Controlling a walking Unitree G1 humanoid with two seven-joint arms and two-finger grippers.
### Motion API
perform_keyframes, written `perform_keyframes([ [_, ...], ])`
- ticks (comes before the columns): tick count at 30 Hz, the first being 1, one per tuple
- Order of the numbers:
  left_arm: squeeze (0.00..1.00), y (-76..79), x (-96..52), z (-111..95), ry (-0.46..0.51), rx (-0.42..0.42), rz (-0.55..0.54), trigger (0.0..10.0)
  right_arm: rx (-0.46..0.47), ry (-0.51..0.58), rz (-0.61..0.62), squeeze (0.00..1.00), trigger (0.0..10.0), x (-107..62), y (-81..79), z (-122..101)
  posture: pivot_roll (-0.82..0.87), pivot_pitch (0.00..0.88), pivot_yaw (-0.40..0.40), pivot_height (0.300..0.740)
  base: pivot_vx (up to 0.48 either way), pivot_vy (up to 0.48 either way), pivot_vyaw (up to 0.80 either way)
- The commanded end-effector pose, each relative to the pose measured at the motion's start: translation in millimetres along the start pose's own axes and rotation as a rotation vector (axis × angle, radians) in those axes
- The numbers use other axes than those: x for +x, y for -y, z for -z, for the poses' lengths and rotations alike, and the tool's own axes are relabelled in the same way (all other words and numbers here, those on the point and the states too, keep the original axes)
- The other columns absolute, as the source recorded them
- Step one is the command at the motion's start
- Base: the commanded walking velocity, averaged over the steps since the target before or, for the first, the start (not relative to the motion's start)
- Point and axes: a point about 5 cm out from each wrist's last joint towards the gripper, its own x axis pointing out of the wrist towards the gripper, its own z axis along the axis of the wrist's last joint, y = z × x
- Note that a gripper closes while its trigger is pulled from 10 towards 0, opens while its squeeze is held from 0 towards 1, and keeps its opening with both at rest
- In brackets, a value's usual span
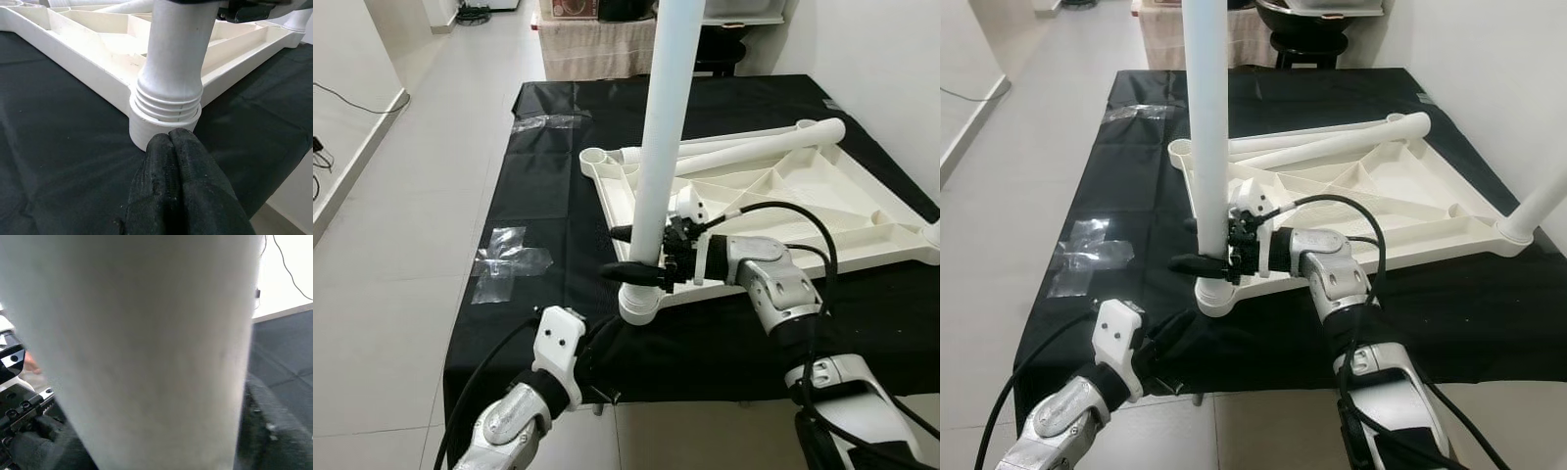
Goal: Building children table
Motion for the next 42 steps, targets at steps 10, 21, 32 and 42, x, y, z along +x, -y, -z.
perform_keyframes([
  [10,0.00,1.5,-5.3,0.3,-0.014,-0.012,0.002,10.0,0.042,-0.052,0.745,0.00,0.0,-22.6,1.4,31.6,0.09,0.187,-0.035,0.740,0.000,0.000,0.00],
  [21,0.00,-1.8,-5.0,0.9,-0.022,-0.011,0.012,10.0,0.177,-0.210,0.905,0.00,0.0,-18.6,-46.1,77.1,0.07,0.169,-0.020,0.740,0.000,0.000,0.00],
  [32,0.00,2.3,-5.3,-0.6,0.001,0.035,0.026,10.0,0.157,-0.113,0.725,1.00,10.0,-9.0,-37.2,45.3,0.08,0.138,-0.028,0.740,0.000,0.000,0.00],
  [42,0.00,11.1,-13.0,-8.2,0.013,0.115,0.002,10.0,0.041,-0.113,0.374,0.00,10.0,-30.9,-4.8,24.5,0.09,0.116,-0.025,0.740,0.000,0.000,0.00],
])
